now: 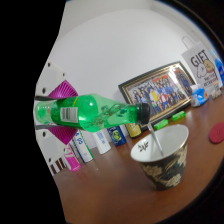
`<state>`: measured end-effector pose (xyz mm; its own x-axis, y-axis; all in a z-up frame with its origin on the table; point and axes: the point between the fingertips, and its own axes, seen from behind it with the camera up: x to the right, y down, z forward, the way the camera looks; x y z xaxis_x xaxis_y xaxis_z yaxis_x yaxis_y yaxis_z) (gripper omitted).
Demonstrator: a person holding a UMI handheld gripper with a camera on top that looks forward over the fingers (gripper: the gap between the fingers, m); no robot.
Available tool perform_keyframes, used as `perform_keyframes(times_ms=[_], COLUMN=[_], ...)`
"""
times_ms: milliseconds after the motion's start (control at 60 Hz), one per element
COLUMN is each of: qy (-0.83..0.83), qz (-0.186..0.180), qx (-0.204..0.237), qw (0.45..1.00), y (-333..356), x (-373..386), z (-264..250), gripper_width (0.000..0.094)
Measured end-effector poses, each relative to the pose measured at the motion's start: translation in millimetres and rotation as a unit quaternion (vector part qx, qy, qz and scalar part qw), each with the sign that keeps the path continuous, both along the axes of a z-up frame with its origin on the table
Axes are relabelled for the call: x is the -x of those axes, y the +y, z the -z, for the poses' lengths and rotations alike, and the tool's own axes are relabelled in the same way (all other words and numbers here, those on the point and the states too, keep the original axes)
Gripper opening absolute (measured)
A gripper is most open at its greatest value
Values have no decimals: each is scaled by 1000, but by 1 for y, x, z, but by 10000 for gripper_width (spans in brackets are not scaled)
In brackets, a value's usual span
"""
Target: Pour water
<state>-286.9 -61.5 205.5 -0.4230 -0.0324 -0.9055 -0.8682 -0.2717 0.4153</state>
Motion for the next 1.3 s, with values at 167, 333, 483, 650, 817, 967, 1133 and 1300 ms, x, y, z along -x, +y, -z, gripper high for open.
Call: perform_keyframes(times_ms=[167,333,483,650,817,967,1133,1300], qy=[-160,-386,-586,-749,-829,-854,-851,-848], qz=[-14,3,25,24,8,-15,-23,-25], qx=[-29,-72,-90,-79,-79,-76,-57,-49], qw=[987,920,805,658,554,514,521,527], y=[-4,-11,-24,-21,-16,-11,-8,-13], x=[-19,-83,-162,-235,-277,-292,-309,-316], z=[-38,-75,-90,-63,-6,50,93,119], gripper_width=[316,315,314,315,315,314,319,323])
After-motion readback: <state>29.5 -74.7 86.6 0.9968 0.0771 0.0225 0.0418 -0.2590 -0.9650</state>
